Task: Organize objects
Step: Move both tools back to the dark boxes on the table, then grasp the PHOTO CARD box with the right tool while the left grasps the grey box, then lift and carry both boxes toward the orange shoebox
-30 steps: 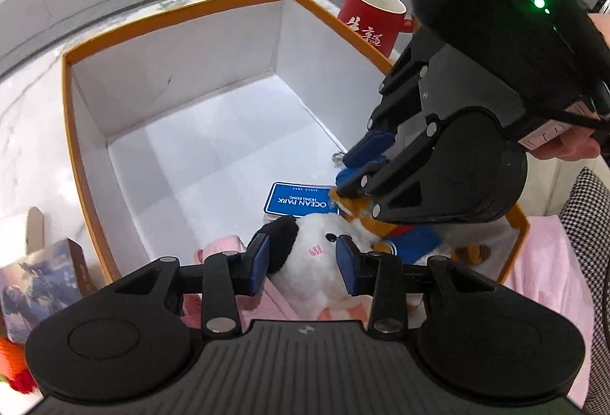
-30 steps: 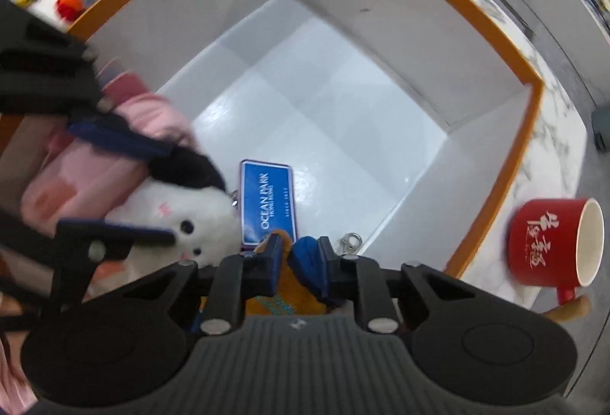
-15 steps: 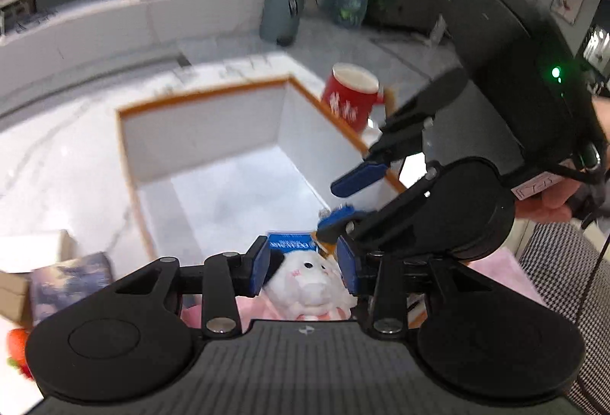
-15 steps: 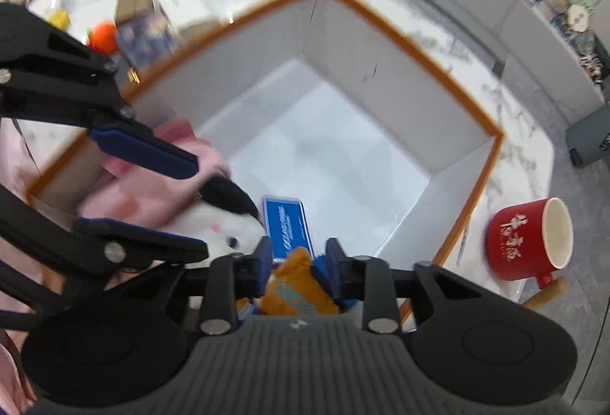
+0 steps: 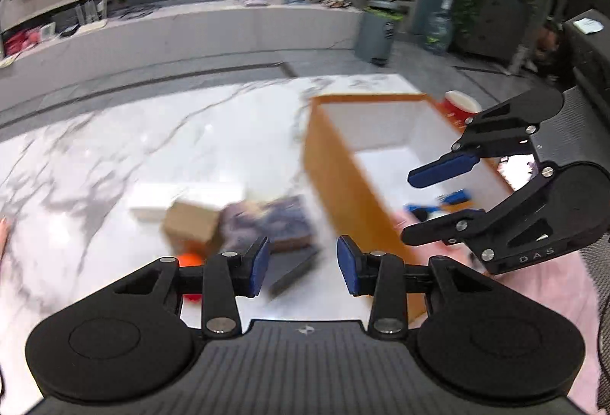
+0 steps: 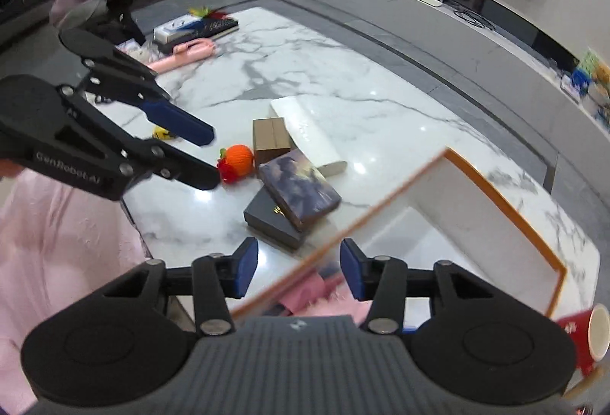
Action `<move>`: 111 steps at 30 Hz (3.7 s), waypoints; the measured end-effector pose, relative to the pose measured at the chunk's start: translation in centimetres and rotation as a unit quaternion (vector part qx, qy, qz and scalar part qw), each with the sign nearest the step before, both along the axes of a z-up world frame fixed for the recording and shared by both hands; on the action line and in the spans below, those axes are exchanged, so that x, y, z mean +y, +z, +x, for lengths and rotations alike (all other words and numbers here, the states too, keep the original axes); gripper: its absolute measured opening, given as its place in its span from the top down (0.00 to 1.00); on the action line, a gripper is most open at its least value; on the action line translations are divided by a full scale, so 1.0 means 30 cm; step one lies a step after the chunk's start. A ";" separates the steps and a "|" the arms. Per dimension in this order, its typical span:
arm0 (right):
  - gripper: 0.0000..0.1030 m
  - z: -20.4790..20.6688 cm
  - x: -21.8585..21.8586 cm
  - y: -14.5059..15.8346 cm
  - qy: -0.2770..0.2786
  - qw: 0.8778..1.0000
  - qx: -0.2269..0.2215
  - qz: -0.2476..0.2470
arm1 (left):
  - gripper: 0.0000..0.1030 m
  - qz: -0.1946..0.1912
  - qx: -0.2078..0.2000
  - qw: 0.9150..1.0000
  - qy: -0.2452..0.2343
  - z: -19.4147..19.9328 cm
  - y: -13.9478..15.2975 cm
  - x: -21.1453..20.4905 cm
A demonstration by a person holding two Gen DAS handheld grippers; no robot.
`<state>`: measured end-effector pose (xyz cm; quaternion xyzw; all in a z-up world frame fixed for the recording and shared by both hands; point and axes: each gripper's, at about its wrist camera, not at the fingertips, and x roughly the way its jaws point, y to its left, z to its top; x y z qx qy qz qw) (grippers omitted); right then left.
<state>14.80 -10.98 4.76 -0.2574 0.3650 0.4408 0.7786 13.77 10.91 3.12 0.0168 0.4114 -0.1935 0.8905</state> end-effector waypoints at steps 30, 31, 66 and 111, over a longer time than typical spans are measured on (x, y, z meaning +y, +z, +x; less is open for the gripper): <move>0.38 0.162 0.507 -0.382 0.134 0.974 -0.070 -0.166 | 0.56 -0.116 0.075 0.987 0.077 0.173 -0.312 0.248; 0.37 0.172 0.509 -0.383 0.132 0.976 -0.066 -0.162 | 0.56 -0.119 0.077 0.987 0.078 0.175 -0.315 0.251; 0.75 0.407 0.425 -0.365 -0.105 0.980 0.106 -0.135 | 0.29 -0.152 0.159 0.961 0.168 0.241 -0.422 0.156; 0.77 -0.065 0.275 -0.427 -0.266 0.936 0.194 0.126 | 0.83 -0.204 0.074 0.948 0.231 -0.187 -0.246 0.237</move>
